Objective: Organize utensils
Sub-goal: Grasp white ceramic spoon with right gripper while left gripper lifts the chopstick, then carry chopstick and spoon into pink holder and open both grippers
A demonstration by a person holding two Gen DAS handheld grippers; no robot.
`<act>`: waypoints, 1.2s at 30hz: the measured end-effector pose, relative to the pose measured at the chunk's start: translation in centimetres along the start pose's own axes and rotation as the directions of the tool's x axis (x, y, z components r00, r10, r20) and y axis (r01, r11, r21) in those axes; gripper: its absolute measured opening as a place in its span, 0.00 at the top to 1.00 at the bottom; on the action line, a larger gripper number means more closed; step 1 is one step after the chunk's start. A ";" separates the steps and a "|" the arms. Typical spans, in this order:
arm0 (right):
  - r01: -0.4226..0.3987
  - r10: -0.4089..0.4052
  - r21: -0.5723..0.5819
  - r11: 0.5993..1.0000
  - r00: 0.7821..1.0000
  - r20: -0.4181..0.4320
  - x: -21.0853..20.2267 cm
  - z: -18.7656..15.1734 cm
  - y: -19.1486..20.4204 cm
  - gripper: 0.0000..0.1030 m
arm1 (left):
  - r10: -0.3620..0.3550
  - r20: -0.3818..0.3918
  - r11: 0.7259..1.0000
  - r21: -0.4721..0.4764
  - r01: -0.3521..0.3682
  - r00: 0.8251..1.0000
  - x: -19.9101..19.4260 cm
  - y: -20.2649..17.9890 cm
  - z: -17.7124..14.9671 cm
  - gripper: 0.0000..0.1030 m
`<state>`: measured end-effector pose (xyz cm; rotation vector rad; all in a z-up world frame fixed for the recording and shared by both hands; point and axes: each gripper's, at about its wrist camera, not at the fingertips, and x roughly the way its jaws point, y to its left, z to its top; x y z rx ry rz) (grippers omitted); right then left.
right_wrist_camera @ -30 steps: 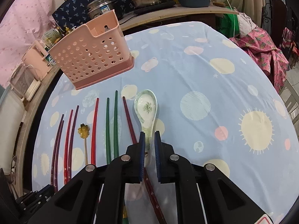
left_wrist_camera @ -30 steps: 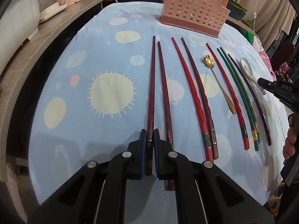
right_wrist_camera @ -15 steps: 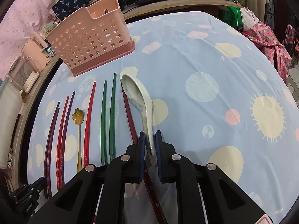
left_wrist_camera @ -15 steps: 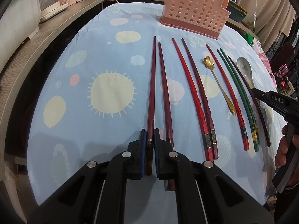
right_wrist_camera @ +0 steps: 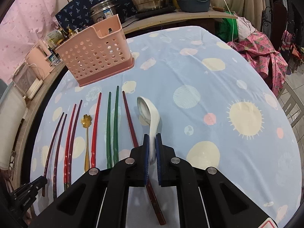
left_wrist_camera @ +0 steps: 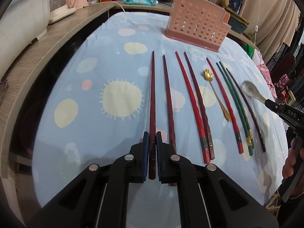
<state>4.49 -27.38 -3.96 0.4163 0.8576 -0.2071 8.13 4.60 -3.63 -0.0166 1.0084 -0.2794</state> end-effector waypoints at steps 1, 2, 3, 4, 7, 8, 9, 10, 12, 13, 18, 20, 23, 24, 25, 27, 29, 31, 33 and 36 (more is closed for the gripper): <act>0.000 0.000 0.001 1.000 1.000 0.012 -0.6 0.2 -0.1 0.94 | -0.001 0.014 1.000 -0.005 0.001 1.000 -0.6 0.1 0.2 0.93; 0.000 0.000 0.002 1.000 1.000 0.025 -1.2 0.4 -0.1 0.94 | -0.001 0.026 1.000 -0.008 0.001 1.000 -1.0 0.2 0.4 0.93; 0.001 -0.001 0.001 1.000 0.999 0.040 -1.8 0.6 -0.1 0.94 | -0.001 0.041 1.000 -0.010 0.001 0.999 -1.6 0.3 0.8 0.93; 0.003 -0.003 -0.002 1.000 0.999 0.054 -2.3 0.9 -0.1 0.94 | 0.000 0.054 1.000 -0.012 0.000 0.999 -2.1 0.4 1.0 0.93; 0.017 -0.016 -0.017 1.000 0.996 0.092 -3.8 1.6 0.0 0.93 | 0.015 0.116 1.000 -0.012 -0.014 0.993 -3.9 0.6 2.4 0.93; 0.016 -0.014 -0.020 1.000 0.995 0.102 -4.1 1.9 0.0 0.93 | 0.019 0.134 1.000 -0.012 -0.018 0.991 -4.3 0.6 2.9 0.93; 0.017 -0.015 -0.023 1.000 0.994 0.110 -4.4 2.1 0.1 0.94 | 0.023 0.156 1.000 -0.013 -0.021 0.988 -4.8 0.7 3.5 0.93; 0.018 -0.014 -0.026 1.000 0.993 0.118 -4.6 2.2 0.2 0.94 | 0.026 0.171 1.000 -0.013 -0.024 0.985 -5.1 0.8 4.0 0.93; 0.019 -0.014 -0.032 0.999 0.991 0.131 -5.0 2.6 0.3 0.94 | 0.030 0.210 0.999 -0.018 -0.026 0.977 -6.1 0.9 5.2 0.93; 0.018 -0.013 -0.034 0.999 0.991 0.136 -5.1 2.7 0.4 0.94 | 0.033 0.228 0.999 -0.020 -0.030 0.973 -6.5 0.9 5.8 0.93; 0.011 -0.004 -0.044 0.999 0.987 0.162 -5.5 4.0 0.8 0.94 | 0.041 0.316 0.999 -0.025 -0.035 0.948 -8.3 0.8 9.0 0.93; -0.001 0.008 -0.044 0.999 0.985 0.171 -5.6 5.0 0.9 0.94 | 0.040 0.349 0.999 -0.025 -0.034 0.936 -9.0 0.7 10.6 0.93; -0.020 0.029 -0.045 0.999 0.981 0.191 -5.6 6.8 1.2 0.94 | 0.033 0.393 0.999 -0.029 -0.023 0.919 -9.9 0.6 13.1 0.93; -0.023 0.032 -0.048 0.999 0.980 0.198 -5.5 7.6 1.3 0.94 | 0.033 0.411 0.999 -0.027 -0.023 0.911 -10.3 0.4 14.0 0.93; -0.027 0.037 -0.050 0.998 0.978 0.204 -5.4 8.3 1.5 0.94 | 0.033 0.426 0.999 -0.027 -0.024 0.904 -10.6 0.3 15.1 0.93; -0.045 0.055 -0.050 0.998 0.975 0.214 -5.2 10.0 1.8 0.94 | 0.022 0.450 1.000 -0.028 -0.011 0.893 -11.3 0.0 16.8 0.93; -0.072 0.081 -0.045 0.996 0.972 0.221 -5.0 11.8 2.2 0.94 | 0.001 0.476 1.000 -0.027 0.014 0.879 -12.1 -0.3 18.7 0.93; -0.099 0.106 -0.043 0.994 0.967 0.232 -4.6 13.7 2.6 0.94 | -0.015 0.508 0.999 -0.023 0.030 0.861 -13.0 -0.8 20.7 0.93; -0.108 0.117 -0.049 0.993 0.961 0.252 -4.2 15.6 3.4 0.94 | -0.033 0.542 0.999 -0.015 0.049 0.840 -13.9 -1.6 22.9 0.93; -0.106 0.118 -0.056 0.993 0.953 0.278 -3.2 18.1 4.6 0.94 | -0.046 0.600 0.998 -0.005 0.062 0.798 -14.9 -2.9 25.7 0.93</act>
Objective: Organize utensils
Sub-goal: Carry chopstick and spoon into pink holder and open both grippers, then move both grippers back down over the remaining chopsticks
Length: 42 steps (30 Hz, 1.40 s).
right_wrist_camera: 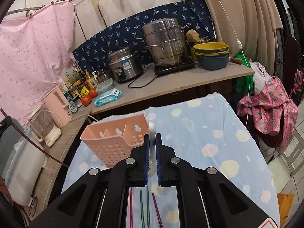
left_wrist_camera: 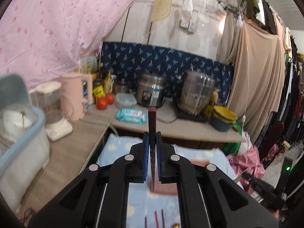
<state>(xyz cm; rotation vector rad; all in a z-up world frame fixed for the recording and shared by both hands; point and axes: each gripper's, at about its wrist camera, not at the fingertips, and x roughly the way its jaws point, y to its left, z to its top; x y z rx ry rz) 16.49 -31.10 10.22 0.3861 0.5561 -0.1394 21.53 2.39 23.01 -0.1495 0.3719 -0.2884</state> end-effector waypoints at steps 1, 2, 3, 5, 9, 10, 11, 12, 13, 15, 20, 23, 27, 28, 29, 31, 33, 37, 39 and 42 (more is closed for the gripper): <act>-0.005 0.005 0.004 1.000 1.000 0.004 0.7 0.6 0.2 0.94 | -0.008 0.023 1.000 -0.001 0.008 1.000 0.5 -0.5 1.0 0.93; -0.008 0.008 0.008 1.000 1.000 0.006 1.4 1.2 0.4 0.94 | -0.017 0.037 1.000 -0.002 0.017 0.999 1.0 -1.0 1.7 0.93; -0.009 0.009 0.010 1.000 1.000 0.008 2.1 1.7 0.7 0.94 | -0.024 0.045 1.000 -0.002 0.024 0.999 1.5 -1.3 2.2 0.93; -0.014 0.014 0.006 1.000 1.000 0.009 3.4 2.5 1.1 0.94 | -0.037 0.054 0.999 0.003 0.037 0.998 2.9 -2.1 2.8 0.93; -0.011 0.011 -0.009 1.000 1.000 -0.009 6.3 3.1 1.7 0.94 | -0.038 0.037 0.999 0.011 0.038 0.999 6.0 -3.2 2.7 0.93; -0.009 0.009 -0.009 1.000 1.000 -0.017 7.0 3.2 1.8 0.94 | -0.037 0.025 0.999 0.010 0.037 0.999 6.8 -3.3 2.4 0.93; -0.008 0.008 -0.005 1.000 1.000 -0.028 7.7 3.1 1.7 0.94 | -0.036 0.009 0.999 0.010 0.035 0.999 7.6 -3.3 1.9 0.93; -0.008 0.008 0.000 1.000 0.999 -0.040 8.4 3.0 1.5 0.94 | -0.034 -0.008 0.999 0.009 0.034 0.999 8.4 -3.3 1.5 0.93; -0.010 0.010 0.006 1.000 0.998 -0.055 9.1 2.9 1.3 0.94 | -0.030 -0.023 0.999 0.010 0.031 0.999 9.1 -3.2 1.0 0.93; -0.009 0.010 0.012 1.000 0.997 -0.079 10.1 2.4 1.0 0.94 | -0.021 -0.054 1.000 0.017 0.022 0.998 10.5 -3.1 -0.2 0.93; -0.014 0.015 0.012 1.000 0.994 -0.111 11.7 1.4 0.9 0.94 | -0.006 -0.115 1.000 0.021 0.008 0.993 12.6 -2.6 -2.4 0.93; -0.009 0.009 0.001 1.000 0.995 -0.104 11.6 1.2 1.2 0.92 | 0.001 -0.121 1.000 0.018 0.001 0.993 12.8 -2.3 -2.9 0.93; -0.004 0.004 0.003 1.000 0.997 -0.079 10.6 1.3 1.2 0.81 | 0.036 -0.105 0.999 0.020 -0.034 0.994 12.1 -2.0 -3.1 0.64; -0.007 0.007 0.008 1.000 0.997 -0.072 10.0 1.4 1.1 0.78 | 0.045 -0.096 0.999 0.018 -0.044 0.994 11.7 -1.9 -3.1 0.58; -0.009 0.010 0.009 1.000 0.998 -0.066 9.5 1.4 1.0 0.77 | 0.052 -0.093 0.999 0.019 -0.051 0.994 11.4 -1.7 -3.2 0.58; -0.011 0.011 0.009 1.000 0.998 -0.056 8.4 1.3 0.9 0.75 | 0.054 -0.099 0.998 0.021 -0.052 0.994 10.8 -1.4 -3.4 0.58; -0.015 0.015 0.011 1.000 0.998 -0.055 7.1 1.0 0.6 0.73 | 0.058 -0.112 0.998 0.021 -0.056 0.992 10.0 -0.9 -3.9 0.57; -0.016 0.016 0.006 1.000 0.997 -0.071 4.7 -0.8 -0.1 0.72 | 0.070 -0.131 0.998 0.019 -0.068 0.989 8.1 0.0 -5.3 0.57; 0.000 0.000 -0.004 1.000 0.997 -0.081 3.5 -2.1 -0.4 0.72 | 0.072 -0.148 0.997 0.017 -0.070 0.986 7.1 0.6 -6.4 0.57; 0.025 -0.028 -0.033 0.999 0.994 -0.102 1.8 -4.3 -0.8 0.72 | 0.078 -0.182 0.997 0.019 -0.076 0.980 5.9 1.3 -8.3 0.57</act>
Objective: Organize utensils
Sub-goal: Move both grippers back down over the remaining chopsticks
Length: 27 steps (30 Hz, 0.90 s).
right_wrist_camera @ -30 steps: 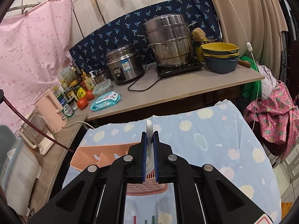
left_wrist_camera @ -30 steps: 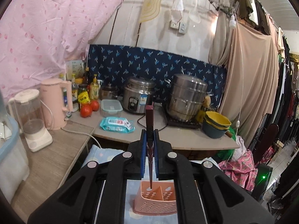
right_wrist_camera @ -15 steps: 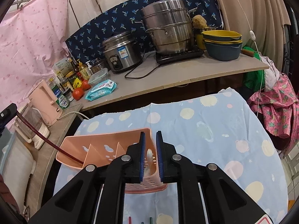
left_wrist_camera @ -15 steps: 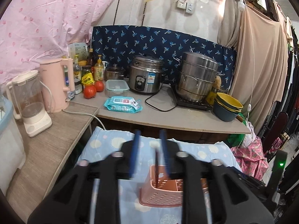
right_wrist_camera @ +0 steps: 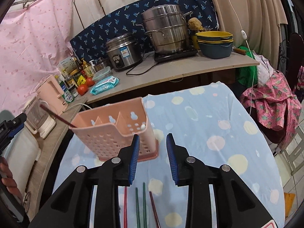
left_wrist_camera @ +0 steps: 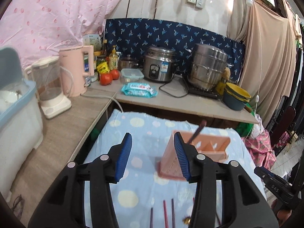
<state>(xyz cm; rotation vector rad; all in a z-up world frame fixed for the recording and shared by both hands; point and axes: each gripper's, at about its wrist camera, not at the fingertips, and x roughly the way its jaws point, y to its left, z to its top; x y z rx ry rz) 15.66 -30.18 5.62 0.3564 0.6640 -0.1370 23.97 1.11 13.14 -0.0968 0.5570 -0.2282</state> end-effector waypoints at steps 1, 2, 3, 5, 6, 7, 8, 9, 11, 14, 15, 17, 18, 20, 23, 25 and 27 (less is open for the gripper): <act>0.012 -0.012 -0.010 1.000 1.000 -0.007 -0.5 -0.9 -0.2 0.72 | 0.005 -0.012 1.000 -0.001 -0.005 1.000 -0.3 0.3 -0.9 0.57; 0.023 -0.023 -0.016 1.000 1.000 -0.013 -0.9 -1.6 -0.4 0.72 | 0.005 -0.024 1.000 0.000 -0.005 1.000 -0.6 0.5 -1.7 0.57; 0.031 -0.032 -0.022 0.999 0.999 -0.022 -1.4 -2.5 -0.5 0.72 | 0.005 -0.039 1.000 0.003 -0.005 0.999 -0.8 0.7 -2.7 0.57; 0.045 -0.046 -0.029 0.999 0.998 -0.041 -2.2 -4.3 -1.0 0.72 | 0.006 -0.079 1.000 0.005 -0.006 0.997 -1.1 1.0 -4.7 0.57; 0.051 -0.053 -0.028 0.998 0.997 -0.052 -2.5 -5.1 -1.3 0.72 | 0.003 -0.098 1.000 0.004 -0.002 0.995 -1.2 1.2 -5.7 0.57; 0.057 -0.059 -0.025 0.998 0.996 -0.062 -2.8 -5.9 -1.6 0.72 | 0.006 -0.119 1.000 0.003 -0.005 0.993 -1.3 1.4 -6.9 0.57; 0.062 -0.063 -0.020 0.998 0.995 -0.074 -3.0 -6.8 -1.9 0.72 | 0.012 -0.136 1.000 0.007 -0.011 0.991 -1.4 1.5 -7.9 0.57; 0.064 -0.065 -0.016 0.998 0.994 -0.086 -3.3 -7.5 -2.1 0.72 | 0.017 -0.152 1.000 0.011 -0.016 0.988 -1.5 1.6 -8.9 0.57; 0.075 -0.076 -0.016 0.997 0.991 -0.106 -3.7 -9.1 -2.6 0.72 | 0.034 -0.185 0.999 0.012 -0.032 0.982 -1.5 1.9 -10.7 0.57; 0.096 -0.098 -0.018 0.995 0.988 -0.124 -4.3 -11.3 -2.9 0.72 | 0.033 -0.239 0.999 0.010 -0.032 0.970 -1.6 2.1 -13.3 0.57; 0.105 -0.107 -0.021 0.994 0.986 -0.129 -4.5 -12.0 -3.0 0.72 | 0.042 -0.254 0.999 0.020 -0.038 0.966 -1.7 2.1 -14.1 0.57; 0.121 -0.122 -0.020 0.992 0.983 -0.140 -4.9 -13.3 -3.1 0.72 | 0.074 -0.273 0.997 0.049 -0.063 0.959 -1.9 1.9 -15.8 0.57; 0.120 -0.121 -0.015 0.993 0.981 -0.150 -4.9 -14.0 -3.2 0.72 | 0.078 -0.285 0.996 0.054 -0.065 0.955 -2.0 1.9 -16.4 0.57; 0.120 -0.119 -0.008 0.993 0.978 -0.172 -5.0 -15.2 -3.4 0.72 | 0.073 -0.311 0.997 0.048 -0.061 0.947 -2.2 2.0 -17.6 0.57; 0.109 -0.107 0.001 0.994 0.974 -0.201 -5.1 -16.7 -3.5 0.72 | 0.071 -0.340 0.997 0.047 -0.058 0.938 -2.5 2.1 -19.0 0.57; 0.104 -0.102 0.002 0.995 0.972 -0.212 -5.2 -17.4 -3.4 0.72 | 0.072 -0.351 0.997 0.047 -0.059 0.934 -2.7 2.1 -19.7 0.57; 0.093 -0.091 0.000 0.996 0.971 -0.222 -5.4 -18.2 -3.2 0.72 | 0.064 -0.362 0.998 0.040 -0.053 0.930 -3.1 2.1 -20.3 0.57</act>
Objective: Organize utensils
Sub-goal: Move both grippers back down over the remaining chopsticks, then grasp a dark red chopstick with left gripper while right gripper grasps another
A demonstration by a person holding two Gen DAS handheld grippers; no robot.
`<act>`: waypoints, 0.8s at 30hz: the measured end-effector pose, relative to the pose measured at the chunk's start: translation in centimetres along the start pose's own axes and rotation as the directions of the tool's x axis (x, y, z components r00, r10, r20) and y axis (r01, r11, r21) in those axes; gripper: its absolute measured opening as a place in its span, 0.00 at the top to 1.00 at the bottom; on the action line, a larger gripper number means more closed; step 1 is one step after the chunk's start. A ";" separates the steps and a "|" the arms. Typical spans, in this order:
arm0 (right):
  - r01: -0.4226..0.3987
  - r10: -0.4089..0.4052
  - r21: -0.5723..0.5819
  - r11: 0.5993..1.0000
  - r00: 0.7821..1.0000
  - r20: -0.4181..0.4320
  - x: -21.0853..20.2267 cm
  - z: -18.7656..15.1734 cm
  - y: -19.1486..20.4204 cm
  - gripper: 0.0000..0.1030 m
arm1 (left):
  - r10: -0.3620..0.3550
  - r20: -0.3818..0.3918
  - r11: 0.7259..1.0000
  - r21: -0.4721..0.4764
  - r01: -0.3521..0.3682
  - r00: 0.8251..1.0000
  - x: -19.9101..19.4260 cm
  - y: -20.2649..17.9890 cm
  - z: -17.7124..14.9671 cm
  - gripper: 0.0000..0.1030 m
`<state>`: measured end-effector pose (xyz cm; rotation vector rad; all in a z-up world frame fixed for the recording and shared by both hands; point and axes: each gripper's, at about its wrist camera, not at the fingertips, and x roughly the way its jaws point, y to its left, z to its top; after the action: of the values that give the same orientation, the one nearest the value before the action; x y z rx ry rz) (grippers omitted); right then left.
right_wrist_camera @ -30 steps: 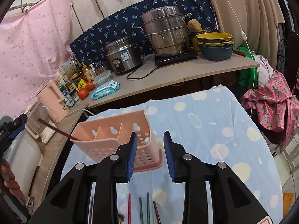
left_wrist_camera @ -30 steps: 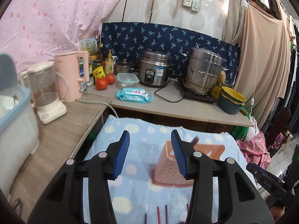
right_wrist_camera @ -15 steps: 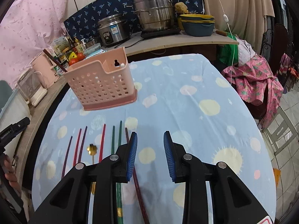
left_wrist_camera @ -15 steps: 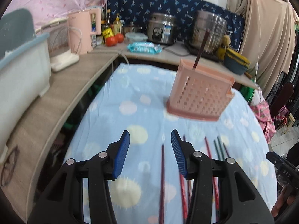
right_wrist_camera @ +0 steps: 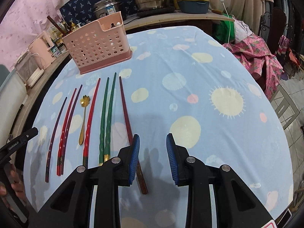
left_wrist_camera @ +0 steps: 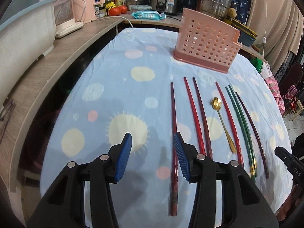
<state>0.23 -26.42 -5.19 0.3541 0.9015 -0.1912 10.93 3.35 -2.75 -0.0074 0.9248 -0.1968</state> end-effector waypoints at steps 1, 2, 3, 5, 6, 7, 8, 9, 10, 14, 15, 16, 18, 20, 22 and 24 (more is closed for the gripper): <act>-0.003 0.003 -0.006 1.000 1.000 -0.006 0.1 -0.4 0.2 0.72 | -0.002 -0.002 1.000 0.001 0.002 1.000 -0.1 -0.1 -0.3 0.57; -0.006 0.006 -0.013 1.000 1.000 -0.012 0.1 -0.8 0.4 0.72 | -0.001 -0.002 1.000 0.002 0.001 1.000 -0.2 -0.1 -0.6 0.57; -0.011 0.011 -0.019 1.000 1.000 -0.019 0.2 -1.1 0.6 0.72 | -0.001 -0.004 1.000 0.004 0.001 1.000 -0.3 -0.2 -0.8 0.57; -0.016 0.014 -0.029 0.999 0.999 -0.036 0.4 -1.9 1.0 0.72 | -0.001 -0.011 1.000 0.011 0.001 1.000 -0.3 -0.4 -1.3 0.57; -0.017 0.016 -0.032 0.999 0.999 -0.043 0.6 -2.1 1.1 0.72 | -0.004 -0.014 1.000 0.014 0.005 1.000 -0.3 -0.5 -1.6 0.57; -0.020 0.018 -0.035 0.999 0.999 -0.049 0.7 -2.3 1.3 0.72 | -0.003 -0.019 1.000 0.019 0.004 1.000 -0.2 -0.6 -1.8 0.57; -0.021 0.018 -0.039 0.999 0.998 -0.052 0.7 -2.5 1.4 0.72 | -0.003 -0.024 1.000 0.021 0.004 1.000 -0.2 -0.6 -2.0 0.57; -0.018 0.015 -0.044 0.999 0.998 -0.053 0.7 -2.7 1.6 0.72 | -0.006 -0.030 1.000 0.024 0.007 1.000 -0.2 -0.6 -2.2 0.57; -0.015 0.013 -0.049 0.999 0.998 -0.053 0.8 -2.9 1.7 0.72 | -0.007 -0.033 1.000 0.025 0.008 0.999 -0.2 -0.7 -2.4 0.57; -0.016 0.012 -0.053 0.998 0.998 -0.061 1.0 -3.3 1.8 0.73 | -0.013 -0.039 1.000 0.027 0.014 0.999 -0.5 -0.7 -3.1 0.57; -0.014 0.011 -0.057 0.998 0.998 -0.062 1.0 -3.4 1.9 0.73 | -0.017 -0.040 0.999 0.029 0.018 0.999 -0.6 -0.6 -3.2 0.57; -0.011 0.007 -0.061 0.998 0.998 -0.063 1.1 -3.5 1.9 0.74 | -0.018 -0.040 0.999 0.030 0.020 0.999 -0.7 -0.6 -3.4 0.56; -0.006 0.001 -0.067 0.998 0.998 -0.065 1.2 -3.7 1.9 0.75 | -0.021 -0.040 0.999 0.030 0.022 0.999 -0.9 -0.6 -3.7 0.52; 0.003 -0.007 -0.072 0.997 0.998 -0.062 1.1 -3.8 1.9 0.78 | -0.024 -0.037 0.999 0.031 0.025 0.999 -1.1 -0.6 -4.0 0.51; 0.008 -0.013 -0.073 0.997 0.998 -0.060 1.1 -3.9 1.9 0.83 | -0.027 -0.042 0.999 0.037 0.028 0.999 -1.2 -0.8 -4.4 0.51; 0.016 -0.021 -0.073 0.997 0.998 -0.056 1.1 -4.1 1.8 0.87 | -0.029 -0.047 0.999 0.040 0.031 0.998 -1.3 -0.9 -4.6 0.51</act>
<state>-1.53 -23.25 -7.95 0.2853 0.9659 -0.1657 6.32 3.08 -4.41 0.0209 0.9671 -0.2444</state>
